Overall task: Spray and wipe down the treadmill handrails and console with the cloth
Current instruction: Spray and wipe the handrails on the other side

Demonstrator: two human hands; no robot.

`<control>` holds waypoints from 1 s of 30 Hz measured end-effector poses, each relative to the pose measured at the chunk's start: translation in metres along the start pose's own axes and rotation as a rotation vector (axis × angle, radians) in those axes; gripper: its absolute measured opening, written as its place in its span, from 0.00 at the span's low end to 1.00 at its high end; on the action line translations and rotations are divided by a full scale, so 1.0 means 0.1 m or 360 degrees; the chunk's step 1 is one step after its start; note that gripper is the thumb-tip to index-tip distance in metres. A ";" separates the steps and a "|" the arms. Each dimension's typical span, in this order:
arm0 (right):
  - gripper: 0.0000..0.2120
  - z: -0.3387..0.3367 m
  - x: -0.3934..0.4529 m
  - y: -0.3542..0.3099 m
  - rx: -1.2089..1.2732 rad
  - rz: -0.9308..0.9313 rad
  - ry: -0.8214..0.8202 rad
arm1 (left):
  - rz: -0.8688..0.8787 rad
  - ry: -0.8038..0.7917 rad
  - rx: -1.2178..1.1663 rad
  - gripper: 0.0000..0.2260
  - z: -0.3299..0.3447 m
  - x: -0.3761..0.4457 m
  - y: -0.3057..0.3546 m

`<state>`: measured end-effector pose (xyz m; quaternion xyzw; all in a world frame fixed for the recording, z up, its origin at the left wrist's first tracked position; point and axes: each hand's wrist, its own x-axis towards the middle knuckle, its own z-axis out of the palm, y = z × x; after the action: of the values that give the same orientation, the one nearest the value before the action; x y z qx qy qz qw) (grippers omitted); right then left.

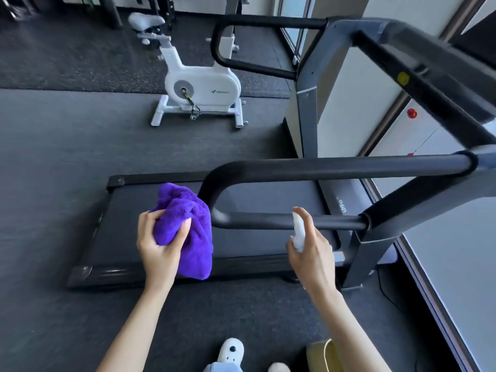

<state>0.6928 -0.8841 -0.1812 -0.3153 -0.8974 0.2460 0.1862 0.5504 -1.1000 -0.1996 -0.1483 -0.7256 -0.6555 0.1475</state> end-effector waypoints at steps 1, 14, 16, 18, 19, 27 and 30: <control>0.31 0.01 0.03 0.03 0.0031 -0.0031 -0.0015 | -0.0018 0.0044 0.0010 0.09 0.01 -0.04 0.04; 0.31 -0.11 0.24 0.47 0.0119 -0.0205 -0.0238 | -0.0160 0.0434 0.0125 0.08 0.12 -0.75 0.48; 0.32 -0.18 0.21 0.56 0.0081 -0.0204 -0.0195 | -0.0163 0.0404 0.0115 0.08 0.15 -0.76 0.52; 0.32 -0.27 0.20 0.64 0.0057 -0.0157 -0.0125 | -0.0168 0.0352 0.0106 0.08 0.20 -0.72 0.55; 0.32 -0.31 0.20 0.67 0.0058 -0.0124 -0.0099 | -0.0165 0.0320 0.0103 0.07 0.24 -0.70 0.56; 0.30 -0.45 0.22 0.81 0.0257 0.0031 0.0011 | -0.0069 0.0144 0.0091 0.09 0.47 -0.69 0.56; 0.33 -0.51 0.19 0.93 0.0184 0.0066 -0.0036 | -0.0094 0.0140 0.0069 0.08 0.49 -0.72 0.54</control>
<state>0.7478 -0.7923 -0.1888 -0.3197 -0.8770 0.3049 0.1887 0.6373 -1.0480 -0.1847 -0.0945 -0.7365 -0.6496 0.1629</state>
